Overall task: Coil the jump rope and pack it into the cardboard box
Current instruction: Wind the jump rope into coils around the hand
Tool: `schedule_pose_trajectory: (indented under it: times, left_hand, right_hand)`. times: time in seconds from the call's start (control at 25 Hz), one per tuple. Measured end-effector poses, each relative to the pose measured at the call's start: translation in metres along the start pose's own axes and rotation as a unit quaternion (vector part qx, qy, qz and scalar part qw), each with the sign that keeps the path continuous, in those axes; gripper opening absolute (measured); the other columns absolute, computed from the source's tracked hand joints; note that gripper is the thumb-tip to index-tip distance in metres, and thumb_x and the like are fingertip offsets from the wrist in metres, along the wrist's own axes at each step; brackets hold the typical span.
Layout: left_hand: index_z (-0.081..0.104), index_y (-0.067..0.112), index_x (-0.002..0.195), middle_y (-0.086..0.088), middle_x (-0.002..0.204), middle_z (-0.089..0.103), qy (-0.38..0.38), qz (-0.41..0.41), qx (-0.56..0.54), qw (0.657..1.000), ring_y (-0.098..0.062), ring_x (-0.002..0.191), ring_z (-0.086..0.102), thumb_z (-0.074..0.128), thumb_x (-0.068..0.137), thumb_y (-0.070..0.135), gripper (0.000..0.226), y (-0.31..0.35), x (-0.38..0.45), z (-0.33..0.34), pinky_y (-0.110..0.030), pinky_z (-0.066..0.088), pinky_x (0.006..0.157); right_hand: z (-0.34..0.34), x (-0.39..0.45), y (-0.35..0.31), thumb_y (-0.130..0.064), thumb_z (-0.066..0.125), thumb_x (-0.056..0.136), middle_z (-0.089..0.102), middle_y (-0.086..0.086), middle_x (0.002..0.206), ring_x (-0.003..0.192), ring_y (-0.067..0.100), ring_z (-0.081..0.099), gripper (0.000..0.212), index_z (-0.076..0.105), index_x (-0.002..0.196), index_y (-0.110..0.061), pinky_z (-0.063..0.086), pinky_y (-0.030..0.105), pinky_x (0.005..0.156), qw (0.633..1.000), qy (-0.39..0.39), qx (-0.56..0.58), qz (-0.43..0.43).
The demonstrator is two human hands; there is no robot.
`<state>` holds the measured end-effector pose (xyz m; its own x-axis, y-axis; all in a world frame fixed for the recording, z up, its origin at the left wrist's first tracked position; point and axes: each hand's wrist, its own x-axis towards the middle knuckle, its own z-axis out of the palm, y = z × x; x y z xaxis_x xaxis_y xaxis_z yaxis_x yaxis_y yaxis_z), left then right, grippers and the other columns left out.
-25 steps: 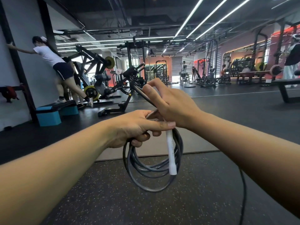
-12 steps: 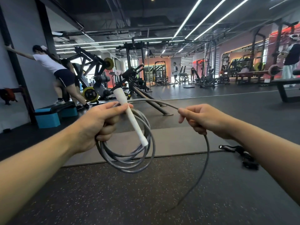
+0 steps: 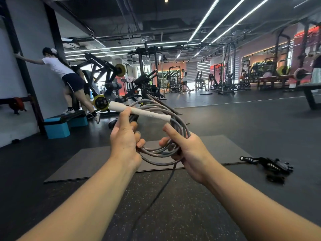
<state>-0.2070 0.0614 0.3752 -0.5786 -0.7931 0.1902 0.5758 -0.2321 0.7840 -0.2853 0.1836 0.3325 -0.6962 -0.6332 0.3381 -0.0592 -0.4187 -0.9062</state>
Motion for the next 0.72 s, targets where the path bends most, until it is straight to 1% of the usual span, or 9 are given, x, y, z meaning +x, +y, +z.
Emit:
schedule_pose_trajectory:
  times: [0.08,0.2,0.28,0.36,0.44,0.48,0.56,0.6,0.72]
  left_hand:
    - [0.064,0.022,0.1,0.008,0.071,0.058,0.015,-0.03,0.009,0.999,-0.005,0.041,0.034,0.066,0.091,0.043,0.023,-0.006,0.0,-0.007,-0.02,0.03,0.036]
    - [0.065,0.015,0.108,0.002,0.08,0.066,-0.013,-0.094,0.004,0.995,-0.009,0.05,0.055,0.069,0.089,0.039,0.03,-0.007,0.0,-0.02,-0.028,0.052,0.045]
    - [0.061,0.012,0.121,-0.005,0.101,0.07,-0.027,-0.119,0.025,0.992,-0.018,0.075,0.068,0.075,0.085,0.035,0.045,-0.006,0.005,-0.031,-0.041,0.062,0.062]
    - [0.036,0.024,0.15,-0.011,0.142,0.054,0.006,-0.066,0.163,0.984,-0.03,0.117,0.06,0.085,0.076,0.035,0.089,0.0,0.008,-0.046,-0.056,0.053,0.095]
    - [0.015,0.037,0.157,-0.004,0.162,0.032,-0.061,0.094,0.399,0.91,-0.028,0.144,0.037,0.088,0.072,0.036,0.112,0.014,0.003,-0.05,-0.053,0.032,0.114]
    - [0.015,0.042,0.157,0.003,0.164,0.029,-0.143,0.17,0.505,0.834,-0.021,0.146,0.031,0.088,0.071,0.038,0.112,0.023,0.0,-0.044,-0.049,0.029,0.115]
    - [0.025,0.046,0.153,0.014,0.158,0.039,-0.313,0.197,0.627,0.686,-0.01,0.138,0.04,0.086,0.071,0.045,0.102,0.038,-0.001,-0.019,-0.035,0.034,0.109]
    - [0.039,0.043,0.146,0.014,0.148,0.053,-0.372,0.167,0.638,0.653,-0.009,0.128,0.052,0.086,0.072,0.043,0.088,0.043,0.001,-0.004,-0.031,0.04,0.104]
    - [0.071,0.016,0.106,-0.005,0.093,0.078,-0.443,0.047,0.575,0.686,-0.021,0.089,0.075,0.087,0.076,0.024,0.035,0.05,0.018,0.022,-0.034,0.059,0.082]
  right_hand:
    - [0.003,0.003,-0.004,-0.049,0.067,0.09,0.059,-0.004,0.056,0.053,0.012,0.041,0.031,0.064,0.09,-0.019,0.026,0.025,0.049,0.999,0.035,-0.032,-0.011]
    - [-0.001,0.009,-0.016,-0.048,0.06,0.096,0.039,-0.009,0.054,0.05,0.009,0.03,0.031,0.053,0.083,-0.021,0.02,0.028,0.049,0.998,0.015,-0.064,-0.014]
    - [-0.006,0.011,-0.026,-0.042,0.059,0.099,0.035,-0.009,0.056,0.048,0.007,0.029,0.03,0.05,0.088,-0.016,0.021,0.023,0.046,0.994,-0.02,-0.103,-0.021]
    - [-0.011,0.012,-0.038,-0.036,0.058,0.101,0.033,-0.008,0.054,0.044,0.004,0.029,0.029,0.047,0.086,-0.013,0.023,0.017,0.043,0.981,-0.059,-0.182,-0.029]
    - [-0.016,0.013,-0.051,-0.036,0.058,0.1,0.035,-0.007,0.053,0.042,0.003,0.03,0.032,0.047,0.082,-0.013,0.025,0.014,0.042,0.952,-0.103,-0.285,-0.031]
    - [-0.016,0.015,-0.057,-0.036,0.059,0.1,0.038,-0.006,0.054,0.042,0.002,0.032,0.032,0.048,0.08,-0.013,0.028,0.013,0.043,0.935,-0.131,-0.328,-0.029]
    - [-0.012,0.02,-0.067,-0.034,0.06,0.1,0.044,-0.005,0.054,0.043,0.003,0.037,0.033,0.053,0.076,-0.013,0.033,0.012,0.046,0.904,-0.184,-0.384,-0.021]
    - [-0.009,0.022,-0.072,-0.033,0.061,0.099,0.047,-0.005,0.054,0.044,0.004,0.04,0.032,0.058,0.077,-0.01,0.036,0.013,0.047,0.896,-0.201,-0.397,-0.012]
    - [-0.002,0.027,-0.088,-0.039,0.067,0.094,0.057,0.005,0.064,0.055,0.011,0.048,0.041,0.07,0.096,0.002,0.04,0.018,0.056,0.87,-0.213,-0.445,-0.01]
